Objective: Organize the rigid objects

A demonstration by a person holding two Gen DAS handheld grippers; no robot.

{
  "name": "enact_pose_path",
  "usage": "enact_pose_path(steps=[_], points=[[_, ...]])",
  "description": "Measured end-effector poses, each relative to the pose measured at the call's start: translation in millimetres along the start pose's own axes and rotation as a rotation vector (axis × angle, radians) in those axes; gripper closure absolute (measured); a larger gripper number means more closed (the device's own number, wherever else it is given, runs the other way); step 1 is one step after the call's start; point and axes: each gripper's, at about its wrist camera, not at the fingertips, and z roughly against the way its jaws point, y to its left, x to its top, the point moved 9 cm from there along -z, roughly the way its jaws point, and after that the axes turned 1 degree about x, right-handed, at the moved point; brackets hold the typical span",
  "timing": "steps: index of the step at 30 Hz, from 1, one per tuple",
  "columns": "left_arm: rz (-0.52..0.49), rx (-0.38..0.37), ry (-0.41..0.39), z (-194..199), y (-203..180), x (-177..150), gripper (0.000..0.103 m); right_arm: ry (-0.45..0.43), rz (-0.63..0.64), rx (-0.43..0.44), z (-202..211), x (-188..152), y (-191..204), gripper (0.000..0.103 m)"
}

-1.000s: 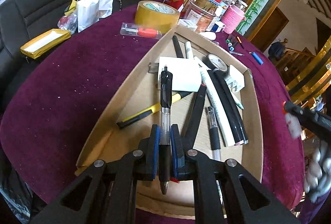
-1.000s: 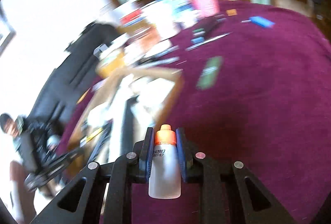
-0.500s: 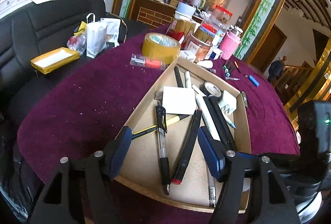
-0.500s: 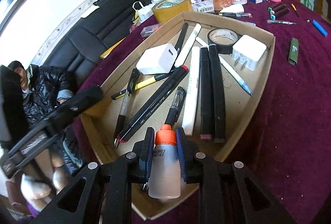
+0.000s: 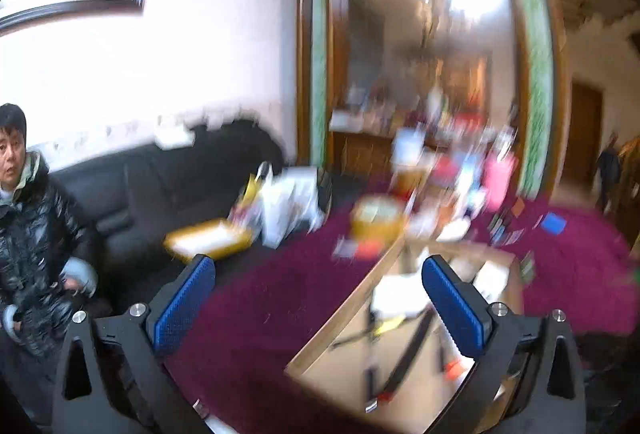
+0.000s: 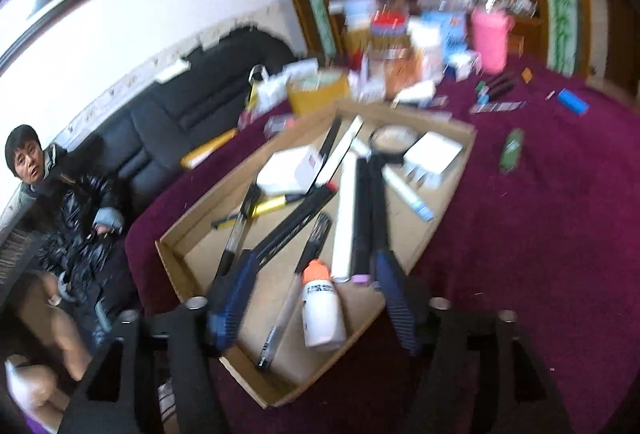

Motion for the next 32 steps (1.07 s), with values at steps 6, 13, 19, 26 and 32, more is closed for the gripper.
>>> enact_pose_path(steps=[6,13,19,26,32], points=[[-0.025,-0.229,0.193,-9.1,-49.4,-20.2,0.000,-0.068,0.057,-0.083,19.6,-2.8,-0.6,0.019],[-0.014,-0.093,0.261,-15.1,-46.3,-37.7,0.000,-0.056,0.033,-0.124,25.7,-13.3,-21.8,0.018],[-0.015,-0.048,0.290,-14.7,-40.0,-42.6,0.000,-0.044,0.008,-0.126,26.1,-18.2,-28.9,0.017],[-0.036,-0.022,0.325,-19.6,-38.6,-49.4,0.000,-0.023,0.027,-0.123,21.3,-20.7,-22.6,0.017],[-0.051,0.014,0.370,-24.7,-30.2,-57.9,0.000,-0.013,0.033,-0.118,17.2,-21.6,-18.3,0.017]])
